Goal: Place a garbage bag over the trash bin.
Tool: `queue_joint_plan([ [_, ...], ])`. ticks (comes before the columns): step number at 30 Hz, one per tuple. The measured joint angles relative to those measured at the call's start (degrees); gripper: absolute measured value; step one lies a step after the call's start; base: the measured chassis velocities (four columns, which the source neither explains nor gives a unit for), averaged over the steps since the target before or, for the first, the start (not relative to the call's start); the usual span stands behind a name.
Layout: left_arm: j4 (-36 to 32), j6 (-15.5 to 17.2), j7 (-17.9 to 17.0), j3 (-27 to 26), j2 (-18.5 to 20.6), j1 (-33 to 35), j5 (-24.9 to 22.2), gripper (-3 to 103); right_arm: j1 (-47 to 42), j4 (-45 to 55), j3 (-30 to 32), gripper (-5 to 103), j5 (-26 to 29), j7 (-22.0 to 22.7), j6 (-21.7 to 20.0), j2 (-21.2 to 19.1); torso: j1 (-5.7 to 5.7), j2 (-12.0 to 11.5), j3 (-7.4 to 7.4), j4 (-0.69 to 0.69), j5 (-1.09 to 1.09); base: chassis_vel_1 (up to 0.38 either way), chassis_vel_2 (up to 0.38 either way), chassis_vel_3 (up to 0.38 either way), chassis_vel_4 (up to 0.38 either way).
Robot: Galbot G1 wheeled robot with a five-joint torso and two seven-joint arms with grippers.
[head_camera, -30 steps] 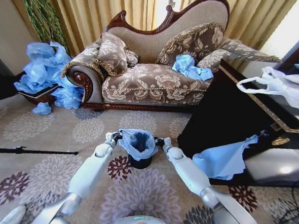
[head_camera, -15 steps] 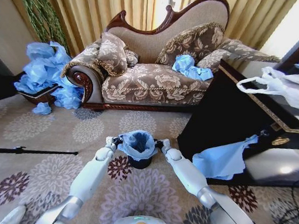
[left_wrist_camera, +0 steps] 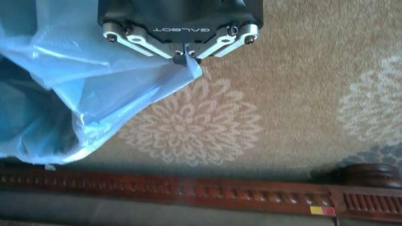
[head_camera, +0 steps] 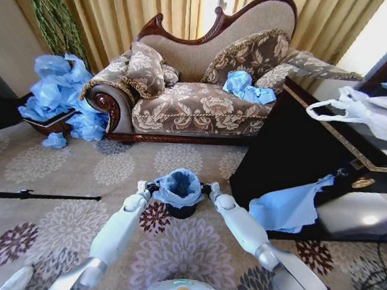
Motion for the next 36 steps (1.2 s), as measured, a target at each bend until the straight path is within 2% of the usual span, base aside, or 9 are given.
queue_joint_plan([
  [15, -0.77, 0.43, 1.19, -0.6, 0.8, 3.5, 0.23, 0, -2.84, 0.68, 0.08, 0, -2.92, -0.39, 1.22, -0.8, 0.0, 0.0, 0.0, -0.01, 0.0, 0.0, 0.0, 0.0, 0.0],
  [27, 0.58, -2.12, 1.51, -0.72, 0.61, 4.95, 2.41, 0, -4.43, -1.44, 1.13, 0, -5.96, 2.14, 4.42, 1.82, 0.0, 0.0, 0.0, -0.01, -0.01, 0.0, 0.0, 0.0, 0.0],
  [36, 1.6, -2.96, 1.96, -0.77, 0.72, 5.56, 3.45, 0, -5.32, -1.31, 1.33, 0, -6.36, 2.8, 4.62, 2.08, 0.0, 0.0, 0.0, -0.01, -0.01, 0.0, 0.0, 0.0, 0.0],
])
